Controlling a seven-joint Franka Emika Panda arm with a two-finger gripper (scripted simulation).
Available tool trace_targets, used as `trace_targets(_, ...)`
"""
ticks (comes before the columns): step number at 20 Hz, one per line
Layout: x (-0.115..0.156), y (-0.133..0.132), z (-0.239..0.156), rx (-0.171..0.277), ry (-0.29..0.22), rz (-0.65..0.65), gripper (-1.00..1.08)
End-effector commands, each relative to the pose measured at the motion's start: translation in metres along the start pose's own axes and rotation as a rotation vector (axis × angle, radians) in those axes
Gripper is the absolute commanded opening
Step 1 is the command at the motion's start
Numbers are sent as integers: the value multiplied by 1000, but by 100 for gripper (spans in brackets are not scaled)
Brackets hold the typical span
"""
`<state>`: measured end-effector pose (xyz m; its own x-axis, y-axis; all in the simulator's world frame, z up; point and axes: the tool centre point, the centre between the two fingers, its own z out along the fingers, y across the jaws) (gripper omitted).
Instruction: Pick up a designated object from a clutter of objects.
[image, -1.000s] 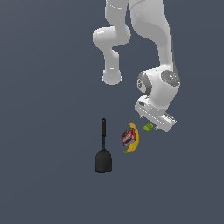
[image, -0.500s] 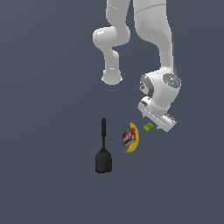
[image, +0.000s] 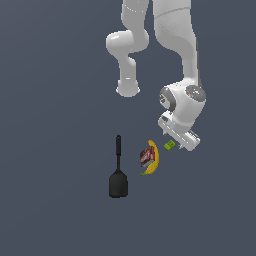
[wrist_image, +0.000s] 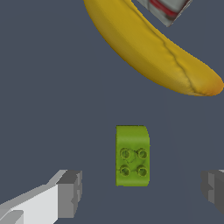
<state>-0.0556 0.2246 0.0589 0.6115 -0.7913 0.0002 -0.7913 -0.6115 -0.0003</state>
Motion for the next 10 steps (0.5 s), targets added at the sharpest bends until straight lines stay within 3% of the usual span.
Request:
trace_targets(1, 0, 1, 7, -1, 0, 0, 100)
trace_targets(10, -1, 1, 42, 0, 0, 2, 100)
